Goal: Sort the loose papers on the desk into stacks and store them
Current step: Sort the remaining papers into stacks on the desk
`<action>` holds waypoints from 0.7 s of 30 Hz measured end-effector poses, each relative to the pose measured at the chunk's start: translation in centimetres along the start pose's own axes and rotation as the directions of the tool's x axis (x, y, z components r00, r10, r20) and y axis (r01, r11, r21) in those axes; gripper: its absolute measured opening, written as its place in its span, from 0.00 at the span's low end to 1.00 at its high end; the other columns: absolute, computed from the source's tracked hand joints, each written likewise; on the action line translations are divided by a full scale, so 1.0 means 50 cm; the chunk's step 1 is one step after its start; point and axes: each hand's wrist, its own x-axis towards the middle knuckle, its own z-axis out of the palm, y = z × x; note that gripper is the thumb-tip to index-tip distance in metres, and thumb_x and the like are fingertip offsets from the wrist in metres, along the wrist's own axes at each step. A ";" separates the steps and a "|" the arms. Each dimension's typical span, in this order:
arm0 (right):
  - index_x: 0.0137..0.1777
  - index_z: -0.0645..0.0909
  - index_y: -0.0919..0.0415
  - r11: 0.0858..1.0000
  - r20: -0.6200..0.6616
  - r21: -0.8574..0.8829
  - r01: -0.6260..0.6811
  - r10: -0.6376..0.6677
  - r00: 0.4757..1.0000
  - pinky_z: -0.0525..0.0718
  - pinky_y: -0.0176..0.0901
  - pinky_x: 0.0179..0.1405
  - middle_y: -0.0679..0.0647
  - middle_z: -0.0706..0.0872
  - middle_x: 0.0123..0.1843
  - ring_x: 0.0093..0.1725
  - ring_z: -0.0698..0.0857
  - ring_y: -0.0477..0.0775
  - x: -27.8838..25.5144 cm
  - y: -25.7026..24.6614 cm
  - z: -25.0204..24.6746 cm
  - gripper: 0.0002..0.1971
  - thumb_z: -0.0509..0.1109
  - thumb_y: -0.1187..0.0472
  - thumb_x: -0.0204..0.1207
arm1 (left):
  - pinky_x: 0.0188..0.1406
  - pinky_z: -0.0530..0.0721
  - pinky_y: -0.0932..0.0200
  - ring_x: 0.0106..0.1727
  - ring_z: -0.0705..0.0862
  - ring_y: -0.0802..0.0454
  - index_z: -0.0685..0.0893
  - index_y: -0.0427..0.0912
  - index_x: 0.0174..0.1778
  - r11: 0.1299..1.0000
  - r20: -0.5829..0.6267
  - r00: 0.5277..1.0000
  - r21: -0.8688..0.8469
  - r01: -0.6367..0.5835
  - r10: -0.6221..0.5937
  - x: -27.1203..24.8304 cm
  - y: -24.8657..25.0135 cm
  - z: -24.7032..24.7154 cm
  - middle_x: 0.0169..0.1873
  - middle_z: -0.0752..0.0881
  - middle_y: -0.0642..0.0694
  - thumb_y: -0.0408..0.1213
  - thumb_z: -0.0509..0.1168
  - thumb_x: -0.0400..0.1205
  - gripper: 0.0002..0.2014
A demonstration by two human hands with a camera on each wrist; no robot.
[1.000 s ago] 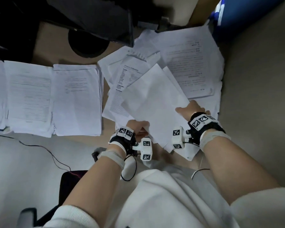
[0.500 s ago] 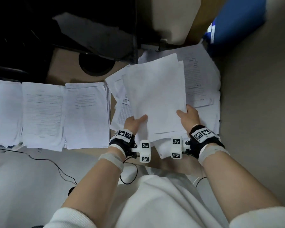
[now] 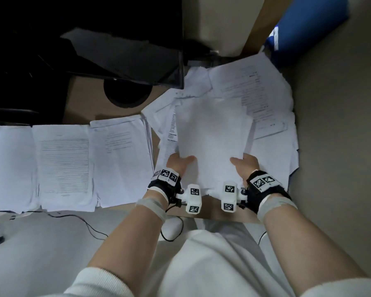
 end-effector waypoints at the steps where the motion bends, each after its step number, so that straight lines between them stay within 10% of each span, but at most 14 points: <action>1: 0.57 0.83 0.66 1.000 -0.042 -0.030 -0.004 0.003 0.999 0.80 0.48 0.51 0.62 0.86 0.55 0.52 0.83 0.61 0.001 0.004 0.006 0.11 0.68 0.62 0.80 | 0.66 0.84 0.45 0.63 0.85 0.39 0.82 0.39 0.68 0.999 -0.043 0.999 0.037 -0.015 0.017 0.022 -0.005 -0.005 0.64 0.86 0.41 0.52 0.75 0.69 0.33; 5: 0.81 0.69 0.61 0.998 -0.181 0.010 -0.066 0.067 0.981 0.81 0.52 0.66 0.60 0.77 0.77 0.69 0.81 0.65 0.000 -0.014 0.029 0.27 0.62 0.67 0.81 | 0.79 0.71 0.44 0.78 0.72 0.43 0.81 0.47 0.71 0.995 -0.122 0.991 0.086 -0.041 0.051 0.091 -0.014 -0.046 0.79 0.72 0.45 0.60 0.70 0.57 0.43; 11: 0.86 0.56 0.61 0.995 -0.079 -0.029 -0.092 0.089 0.993 0.74 0.44 0.60 0.60 0.71 0.81 0.75 0.75 0.62 0.005 -0.048 0.059 0.37 0.69 0.64 0.80 | 0.75 0.76 0.41 0.75 0.76 0.40 0.60 0.47 0.84 0.999 -0.045 0.999 -0.023 0.027 -0.028 0.131 -0.005 -0.065 0.78 0.74 0.42 0.60 0.75 0.49 0.64; 21: 0.84 0.62 0.62 0.988 -0.010 0.010 -0.155 0.155 0.988 0.75 0.55 0.73 0.58 0.69 0.83 0.77 0.73 0.63 0.006 -0.051 0.079 0.37 0.71 0.50 0.81 | 0.67 0.80 0.48 0.67 0.83 0.36 0.78 0.30 0.73 0.959 0.115 0.992 0.271 -0.084 0.054 0.085 0.027 -0.034 0.67 0.84 0.33 0.50 0.63 0.86 0.28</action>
